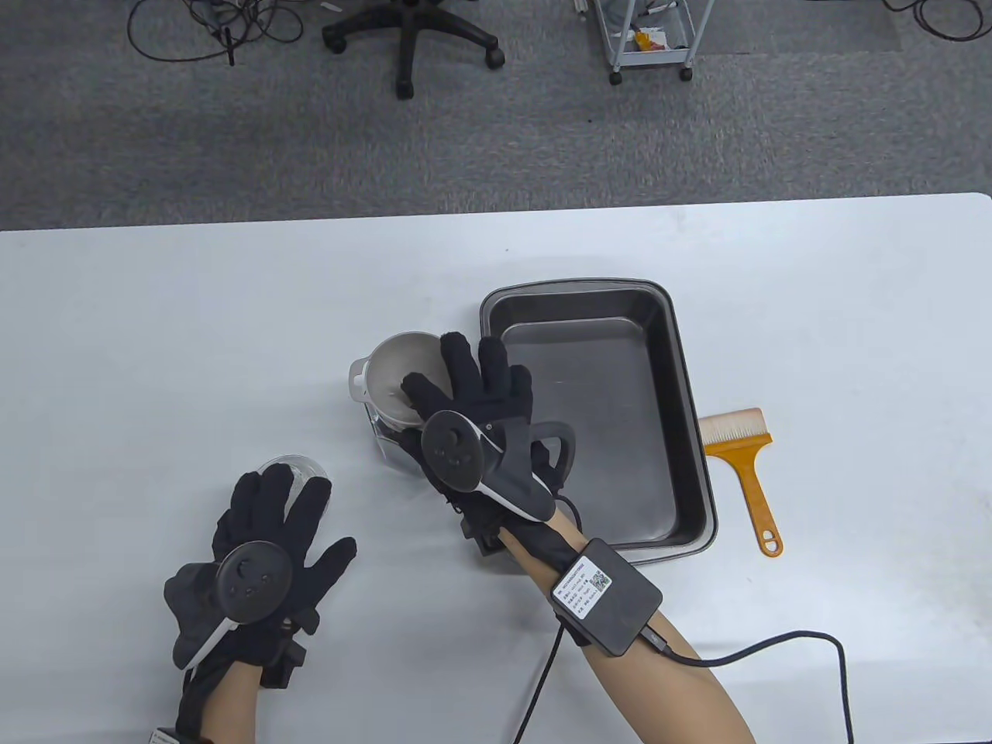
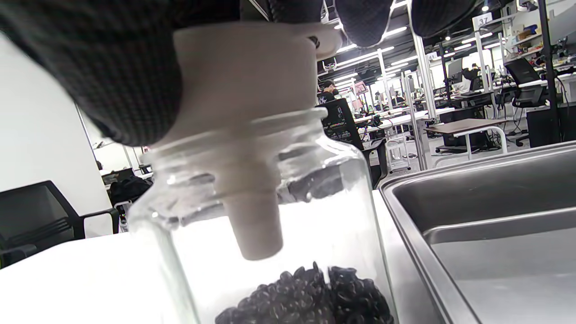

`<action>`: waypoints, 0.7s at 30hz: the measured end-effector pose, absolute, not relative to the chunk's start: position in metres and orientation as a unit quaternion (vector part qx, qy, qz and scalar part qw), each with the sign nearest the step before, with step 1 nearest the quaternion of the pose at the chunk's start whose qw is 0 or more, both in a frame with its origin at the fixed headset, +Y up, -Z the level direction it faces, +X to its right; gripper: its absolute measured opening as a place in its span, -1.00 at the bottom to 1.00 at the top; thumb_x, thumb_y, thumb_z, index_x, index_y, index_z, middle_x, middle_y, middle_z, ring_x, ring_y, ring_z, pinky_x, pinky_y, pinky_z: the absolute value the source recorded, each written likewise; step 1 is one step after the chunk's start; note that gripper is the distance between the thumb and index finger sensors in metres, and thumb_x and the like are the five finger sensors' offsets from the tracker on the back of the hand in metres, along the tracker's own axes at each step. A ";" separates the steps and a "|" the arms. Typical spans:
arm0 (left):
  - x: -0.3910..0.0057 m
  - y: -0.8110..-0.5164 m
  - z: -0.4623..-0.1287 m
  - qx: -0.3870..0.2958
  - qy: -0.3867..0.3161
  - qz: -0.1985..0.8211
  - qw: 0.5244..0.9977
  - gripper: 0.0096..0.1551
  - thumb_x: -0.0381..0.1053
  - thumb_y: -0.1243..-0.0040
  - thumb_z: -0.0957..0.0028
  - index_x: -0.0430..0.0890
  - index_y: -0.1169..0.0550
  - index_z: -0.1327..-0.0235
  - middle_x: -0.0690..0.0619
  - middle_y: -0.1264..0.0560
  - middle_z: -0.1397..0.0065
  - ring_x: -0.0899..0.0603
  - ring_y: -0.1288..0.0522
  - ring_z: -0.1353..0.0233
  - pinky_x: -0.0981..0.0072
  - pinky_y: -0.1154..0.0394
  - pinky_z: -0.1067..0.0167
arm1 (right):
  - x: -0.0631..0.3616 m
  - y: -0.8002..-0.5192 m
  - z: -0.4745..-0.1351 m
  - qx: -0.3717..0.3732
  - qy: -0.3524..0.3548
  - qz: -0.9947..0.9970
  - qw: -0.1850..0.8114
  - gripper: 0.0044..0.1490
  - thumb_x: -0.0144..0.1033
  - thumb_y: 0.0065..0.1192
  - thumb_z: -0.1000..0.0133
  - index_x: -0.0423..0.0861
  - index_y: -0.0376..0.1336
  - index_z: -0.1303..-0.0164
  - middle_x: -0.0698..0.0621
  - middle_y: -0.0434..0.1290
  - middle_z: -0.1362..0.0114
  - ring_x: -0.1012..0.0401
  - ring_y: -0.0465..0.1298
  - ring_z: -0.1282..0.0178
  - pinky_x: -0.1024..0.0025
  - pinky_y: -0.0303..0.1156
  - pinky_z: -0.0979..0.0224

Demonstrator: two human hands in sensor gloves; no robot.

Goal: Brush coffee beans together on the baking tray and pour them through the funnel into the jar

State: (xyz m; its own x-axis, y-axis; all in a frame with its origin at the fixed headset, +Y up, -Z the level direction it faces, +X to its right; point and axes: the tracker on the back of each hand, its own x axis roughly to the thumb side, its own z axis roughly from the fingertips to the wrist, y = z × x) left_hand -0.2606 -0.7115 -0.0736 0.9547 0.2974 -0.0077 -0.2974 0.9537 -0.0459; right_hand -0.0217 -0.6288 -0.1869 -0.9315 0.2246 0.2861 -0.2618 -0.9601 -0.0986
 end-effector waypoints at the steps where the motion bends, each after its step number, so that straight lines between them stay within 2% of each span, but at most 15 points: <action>1: -0.261 -0.712 -0.073 -0.023 0.000 0.151 0.988 -0.05 0.62 -0.16 0.07 0.36 -0.20 -0.60 0.00 -0.05 -0.82 -0.35 0.04 -0.76 -0.36 -0.11 -0.56 | -0.022 -0.629 -0.186 0.139 -0.071 0.980 0.124 -0.29 0.23 0.47 0.09 0.30 0.35 -0.30 -0.05 0.08 -0.76 -0.24 0.08 -0.70 -0.34 0.14 -0.57; 7: -0.260 -0.711 -0.074 -0.021 -0.001 0.149 0.989 -0.05 0.62 -0.15 0.07 0.36 -0.20 -0.60 0.00 -0.05 -0.82 -0.35 0.04 -0.76 -0.36 -0.11 -0.57 | -0.027 -0.632 -0.182 0.150 -0.088 0.976 0.127 -0.51 0.11 0.49 0.06 0.32 0.46 -0.09 -0.04 0.15 -0.73 -0.25 0.13 -0.68 -0.33 0.18 -0.56; 14: -0.261 -0.712 -0.073 -0.020 -0.001 0.147 0.989 -0.05 0.62 -0.15 0.07 0.36 -0.20 -0.60 0.01 -0.05 -0.82 -0.35 0.04 -0.76 -0.36 -0.12 -0.57 | -0.020 -0.620 -0.176 0.151 -0.114 0.969 0.159 -0.53 0.08 0.49 0.06 0.36 0.46 -0.08 -0.02 0.22 -0.71 -0.31 0.16 -0.64 -0.32 0.22 -0.54; 21: -0.259 -0.713 -0.073 -0.025 -0.003 0.140 0.990 -0.05 0.62 -0.15 0.07 0.36 -0.20 -0.60 0.00 -0.05 -0.82 -0.35 0.04 -0.76 -0.36 -0.12 -0.56 | 0.014 -0.585 -0.161 0.135 -0.150 0.958 0.205 -0.52 0.07 0.49 0.05 0.35 0.45 -0.10 -0.01 0.21 -0.72 -0.31 0.14 -0.66 -0.33 0.20 -0.55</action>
State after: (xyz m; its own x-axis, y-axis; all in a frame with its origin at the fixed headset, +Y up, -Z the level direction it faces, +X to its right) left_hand -0.2593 -0.7130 -0.0734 0.9605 0.2781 -0.0012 -0.2778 0.9593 -0.0501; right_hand 0.0137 -0.5854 -0.1610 -0.8790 0.3530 0.3207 -0.4341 -0.8706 -0.2315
